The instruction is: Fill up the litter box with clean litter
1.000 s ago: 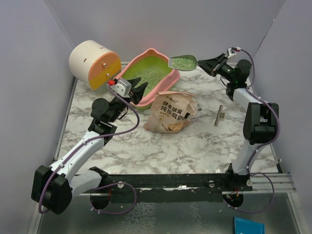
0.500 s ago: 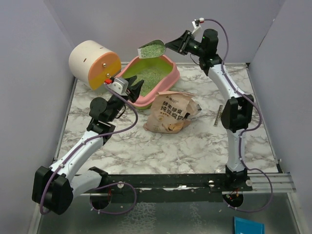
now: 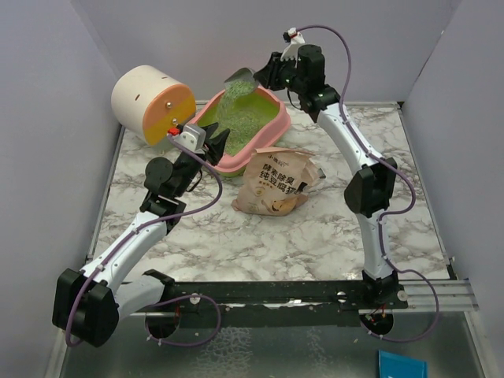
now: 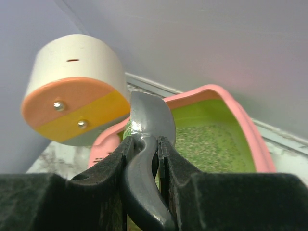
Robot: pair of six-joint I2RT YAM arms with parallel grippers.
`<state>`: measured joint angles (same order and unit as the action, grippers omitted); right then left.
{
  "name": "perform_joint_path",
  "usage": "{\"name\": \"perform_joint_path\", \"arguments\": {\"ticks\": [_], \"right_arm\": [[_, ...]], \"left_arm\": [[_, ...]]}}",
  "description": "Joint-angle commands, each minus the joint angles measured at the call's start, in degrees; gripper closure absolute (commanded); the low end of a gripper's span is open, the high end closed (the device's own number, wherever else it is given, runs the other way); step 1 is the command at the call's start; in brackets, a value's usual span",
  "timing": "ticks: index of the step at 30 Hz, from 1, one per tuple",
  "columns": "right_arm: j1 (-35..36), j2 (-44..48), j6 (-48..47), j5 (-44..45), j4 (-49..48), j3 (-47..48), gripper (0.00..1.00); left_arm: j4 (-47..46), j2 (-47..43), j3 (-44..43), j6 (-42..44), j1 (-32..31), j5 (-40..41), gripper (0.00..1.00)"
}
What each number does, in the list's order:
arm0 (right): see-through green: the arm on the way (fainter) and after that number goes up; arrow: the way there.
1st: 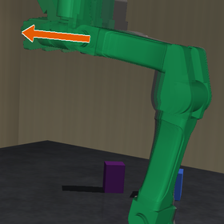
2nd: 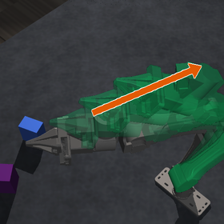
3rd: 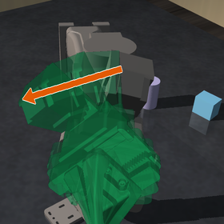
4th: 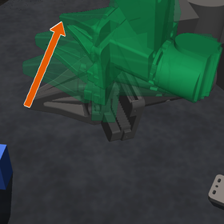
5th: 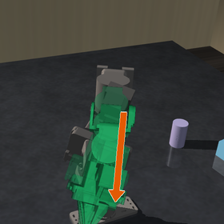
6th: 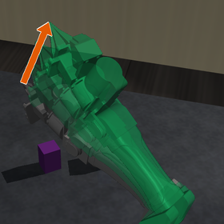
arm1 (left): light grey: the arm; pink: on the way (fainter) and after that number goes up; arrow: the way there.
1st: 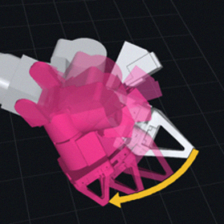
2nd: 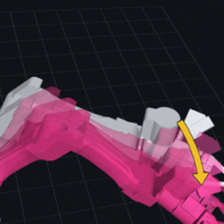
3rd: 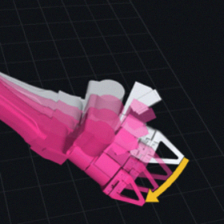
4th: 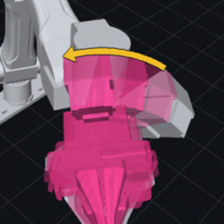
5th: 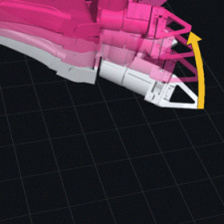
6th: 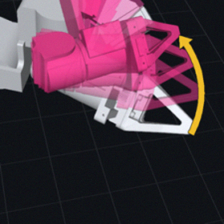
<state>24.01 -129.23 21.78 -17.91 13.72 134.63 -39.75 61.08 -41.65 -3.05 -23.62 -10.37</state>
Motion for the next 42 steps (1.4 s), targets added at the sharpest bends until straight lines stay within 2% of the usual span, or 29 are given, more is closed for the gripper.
{"name": "perform_joint_path", "arguments": {"ticks": [1, 9, 16, 26, 29, 31, 34, 37, 40, 42], "right_arm": [[0.8, 0.4, -9.3, 11.1, -0.3, 1.8, 0.99], [1.7, 1.8, -18.6, 16.8, -0.2, 0.9, 0.99], [4.5, 5.8, -29.4, 21.7, -5.8, -8.2, 0.99], [4.5, 13.5, -30.9, 26.4, -13.8, -20.8, 0.99], [3.4, 17.3, -27.7, 29.0, -14.9, -25.0, 0.99], [0.5, 21.0, -22.1, 28.3, -15.4, -29.1, 0.99], [-9.1, 28.4, -7.3, 20.4, -14.9, -37.2, 0.99], [-20.6, 35.6, 7.1, 10.9, -20.4, -50.3, 0.99], [-28.4, 40.4, 12.5, 8.8, -23.2, -61.3, 0.99], [-30.8, 42.6, 13.4, 10.6, -23.6, -66.3, 0.99]], "left_arm": [[-0.7, -0.6, 0.3, -0.2, 0.5, 1.3, 0.62], [-0.7, 0.0, 0.2, -0.6, 0.8, 0.8, 0.61], [-0.6, 0.7, -0.1, -1.0, 1.2, -0.1, 0.59], [-0.6, 1.8, -0.4, -1.3, 1.4, -1.3, 0.57], [-0.6, 2.4, -0.5, -1.6, 1.3, -2.0, 0.57], [-0.6, 2.7, -0.6, -1.8, 1.4, -2.4, 0.57], [-0.6, 3.3, -0.7, -2.0, 1.4, -3.0, 0.56], [-0.5, 3.7, -0.8, -2.3, 1.4, -3.2, 0.56], [-0.6, 4.1, -0.9, -2.5, 1.3, -3.6, 0.56], [-0.5, 4.3, -1.1, -2.9, 1.4, -4.0, 0.55]]}}
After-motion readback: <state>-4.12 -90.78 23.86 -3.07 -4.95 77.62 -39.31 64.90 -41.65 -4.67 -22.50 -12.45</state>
